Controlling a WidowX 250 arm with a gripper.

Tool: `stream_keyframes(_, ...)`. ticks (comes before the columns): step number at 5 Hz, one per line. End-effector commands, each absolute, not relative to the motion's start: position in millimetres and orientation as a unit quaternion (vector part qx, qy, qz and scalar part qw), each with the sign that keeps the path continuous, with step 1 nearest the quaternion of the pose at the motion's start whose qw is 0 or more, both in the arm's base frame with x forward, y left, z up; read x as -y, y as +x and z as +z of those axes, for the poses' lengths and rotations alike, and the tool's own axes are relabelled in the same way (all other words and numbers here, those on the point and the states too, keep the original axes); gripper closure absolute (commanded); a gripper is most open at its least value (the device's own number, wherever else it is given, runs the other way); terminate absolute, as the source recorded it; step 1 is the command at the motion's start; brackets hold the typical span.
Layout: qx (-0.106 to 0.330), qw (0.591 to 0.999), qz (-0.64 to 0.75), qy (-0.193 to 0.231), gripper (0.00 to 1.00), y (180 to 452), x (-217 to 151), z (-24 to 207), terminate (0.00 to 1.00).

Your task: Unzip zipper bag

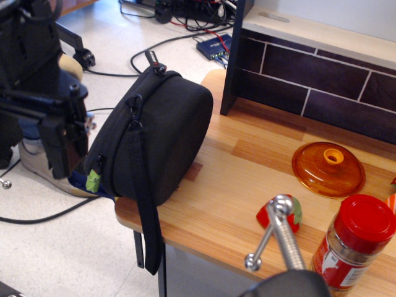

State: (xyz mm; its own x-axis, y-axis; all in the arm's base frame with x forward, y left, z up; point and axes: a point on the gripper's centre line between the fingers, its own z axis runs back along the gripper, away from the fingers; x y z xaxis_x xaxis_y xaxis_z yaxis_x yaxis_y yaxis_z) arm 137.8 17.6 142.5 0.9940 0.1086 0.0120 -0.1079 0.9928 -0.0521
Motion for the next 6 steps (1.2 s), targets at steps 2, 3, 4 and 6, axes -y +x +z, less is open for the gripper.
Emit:
stream_keyframes(2,0.044,0.998,0.041,-0.027,0.00,166,-35,85,0.00)
stream_keyframes(3,0.051,0.998,0.043,-0.011,0.00,173,-33,70,0.00)
stream_keyframes(4,0.051,0.998,0.023,-0.009,0.00,174,-31,62,0.00)
stream_keyframes(6,0.068,0.996,0.051,0.017,0.00,187,-29,51,0.00)
